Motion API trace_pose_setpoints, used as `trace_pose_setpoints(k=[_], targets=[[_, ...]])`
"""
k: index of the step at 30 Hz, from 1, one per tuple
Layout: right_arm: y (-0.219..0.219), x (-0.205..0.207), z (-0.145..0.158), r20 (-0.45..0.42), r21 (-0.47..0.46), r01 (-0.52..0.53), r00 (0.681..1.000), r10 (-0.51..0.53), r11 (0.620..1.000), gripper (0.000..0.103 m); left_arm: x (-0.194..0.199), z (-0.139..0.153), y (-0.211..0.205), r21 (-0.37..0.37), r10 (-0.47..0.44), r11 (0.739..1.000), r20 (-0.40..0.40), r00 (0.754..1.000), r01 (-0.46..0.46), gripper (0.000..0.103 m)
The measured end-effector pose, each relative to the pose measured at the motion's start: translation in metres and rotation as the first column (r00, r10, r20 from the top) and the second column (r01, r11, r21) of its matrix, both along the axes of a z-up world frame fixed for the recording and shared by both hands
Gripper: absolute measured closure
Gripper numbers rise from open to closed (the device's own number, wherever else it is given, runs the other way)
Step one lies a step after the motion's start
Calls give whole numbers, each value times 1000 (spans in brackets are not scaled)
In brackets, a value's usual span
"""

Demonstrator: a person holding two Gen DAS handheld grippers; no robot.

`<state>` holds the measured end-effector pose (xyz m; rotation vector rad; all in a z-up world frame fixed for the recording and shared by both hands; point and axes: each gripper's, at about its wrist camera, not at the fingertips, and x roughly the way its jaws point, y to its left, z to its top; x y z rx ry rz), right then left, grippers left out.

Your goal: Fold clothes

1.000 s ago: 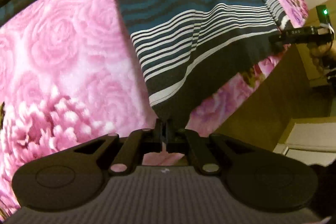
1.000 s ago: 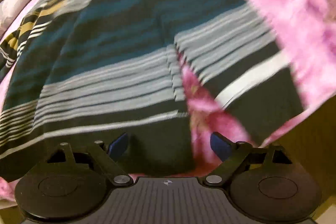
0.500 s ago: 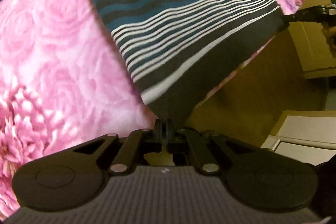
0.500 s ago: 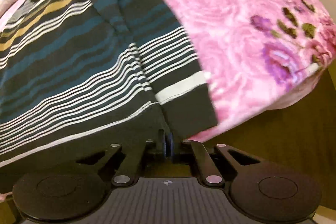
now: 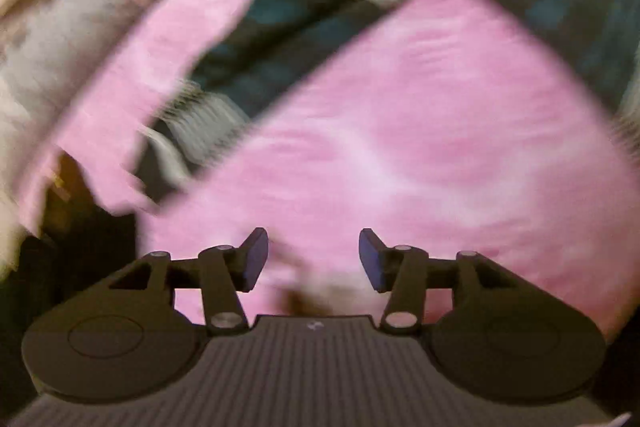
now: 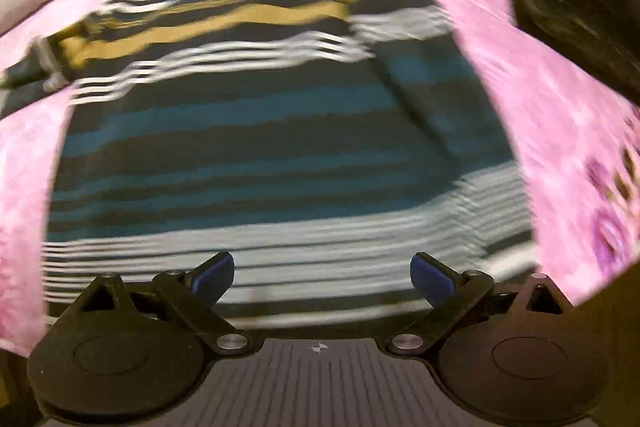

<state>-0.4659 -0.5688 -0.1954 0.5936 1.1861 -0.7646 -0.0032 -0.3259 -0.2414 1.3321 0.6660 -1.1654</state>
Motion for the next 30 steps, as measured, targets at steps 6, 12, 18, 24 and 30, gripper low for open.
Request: trace_pose_setpoints(k=[6,12,18,24,30], targets=[[29,83,-7,36,36,-59,998,57,998,5,75,-57,-20,115,-303,952,226,926,283,59],[40,146,-19,6,35,-103,995,103,994,5,103,-89,-29,163,-462,885,200,864,436,96],[43,182,-13,-7,33,-158,987,159,987,5,110,-22,-3,135,-264,960,160,951,244,98],[45,196,-2,-3,23,-165,986,165,986,5,74,-18,52,252,-129,960,1,992,125,101],[43,186,1,-27,11,-146,989,147,989,5,62,-28,71,275,-38,960,-43,998,48,99]])
